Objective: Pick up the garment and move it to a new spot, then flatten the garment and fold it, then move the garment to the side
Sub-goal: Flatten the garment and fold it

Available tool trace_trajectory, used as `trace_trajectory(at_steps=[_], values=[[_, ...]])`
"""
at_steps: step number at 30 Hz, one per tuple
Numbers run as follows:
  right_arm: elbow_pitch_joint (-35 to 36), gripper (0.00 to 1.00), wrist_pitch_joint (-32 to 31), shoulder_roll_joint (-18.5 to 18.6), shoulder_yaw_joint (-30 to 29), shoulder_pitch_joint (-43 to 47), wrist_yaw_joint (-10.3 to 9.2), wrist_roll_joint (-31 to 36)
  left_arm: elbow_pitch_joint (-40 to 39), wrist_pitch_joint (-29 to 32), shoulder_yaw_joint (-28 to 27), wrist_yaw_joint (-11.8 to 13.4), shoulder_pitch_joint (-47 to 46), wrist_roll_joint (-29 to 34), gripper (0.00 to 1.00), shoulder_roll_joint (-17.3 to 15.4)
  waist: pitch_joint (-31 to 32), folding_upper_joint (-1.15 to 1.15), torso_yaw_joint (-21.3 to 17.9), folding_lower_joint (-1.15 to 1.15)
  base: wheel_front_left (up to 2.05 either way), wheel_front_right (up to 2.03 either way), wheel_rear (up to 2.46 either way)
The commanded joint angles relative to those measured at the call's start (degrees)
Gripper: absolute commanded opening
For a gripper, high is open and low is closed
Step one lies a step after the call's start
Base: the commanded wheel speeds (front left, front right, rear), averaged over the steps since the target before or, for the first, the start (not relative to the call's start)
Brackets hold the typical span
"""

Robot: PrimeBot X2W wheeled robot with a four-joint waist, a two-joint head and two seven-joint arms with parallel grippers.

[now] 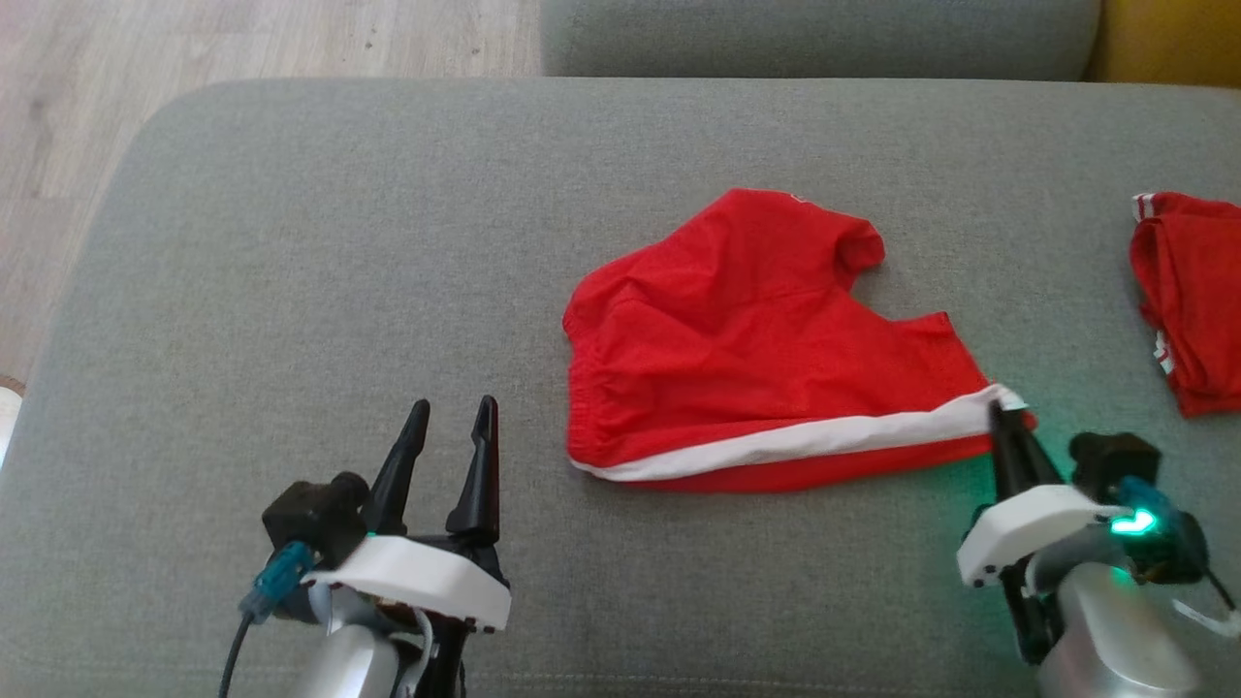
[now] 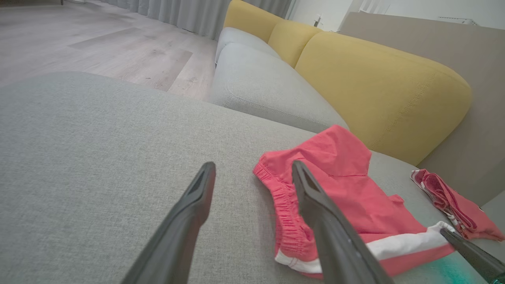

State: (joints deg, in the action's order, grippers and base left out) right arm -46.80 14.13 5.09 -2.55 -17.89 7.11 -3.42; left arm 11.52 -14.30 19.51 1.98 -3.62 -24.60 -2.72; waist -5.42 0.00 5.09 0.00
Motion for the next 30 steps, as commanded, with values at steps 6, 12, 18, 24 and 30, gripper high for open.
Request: trace_trajectory(at_steps=[6, 12, 18, 24, 30], values=[[3.82, 0.00, 0.83, -1.57, -3.89, 1.60, 0.37, 2.13, -0.78, -0.70, -1.62, -0.42, -1.23, 0.13, 1.00, -0.16, 0.32, 0.00, -0.23, 0.00, 0.00, 0.00, 0.00], [5.92, 1.00, 0.85, -2.04, -6.40, 3.09, 0.37, 3.47, -0.47, -0.70, -1.56, -0.64, -1.10, 0.07, 1.00, -0.16, 0.71, 0.00, -0.39, 0.00, 0.00, 0.00, 0.00], [12.32, 1.00, 0.86, -2.19, -6.65, 5.95, 0.37, 2.85, -0.69, -0.70, -2.13, -1.34, -1.21, 0.54, 1.00, -0.16, 1.90, 0.00, -1.07, 0.00, 0.00, 0.00, 0.00], [20.19, 1.00, 0.86, -2.20, -4.91, 7.69, 0.37, 2.49, -1.25, -0.70, -2.51, -2.17, -1.38, 1.54, 1.00, -0.16, 3.81, 0.00, -2.01, 0.00, 0.00, 0.00, 0.00], [26.41, 1.00, 0.86, -2.21, -3.23, 9.87, 0.37, 2.13, -0.99, -0.70, -2.19, -2.32, -0.74, 1.87, 1.00, -0.16, 5.56, 0.00, -2.38, 0.00, 0.00, 0.00, 0.00]])
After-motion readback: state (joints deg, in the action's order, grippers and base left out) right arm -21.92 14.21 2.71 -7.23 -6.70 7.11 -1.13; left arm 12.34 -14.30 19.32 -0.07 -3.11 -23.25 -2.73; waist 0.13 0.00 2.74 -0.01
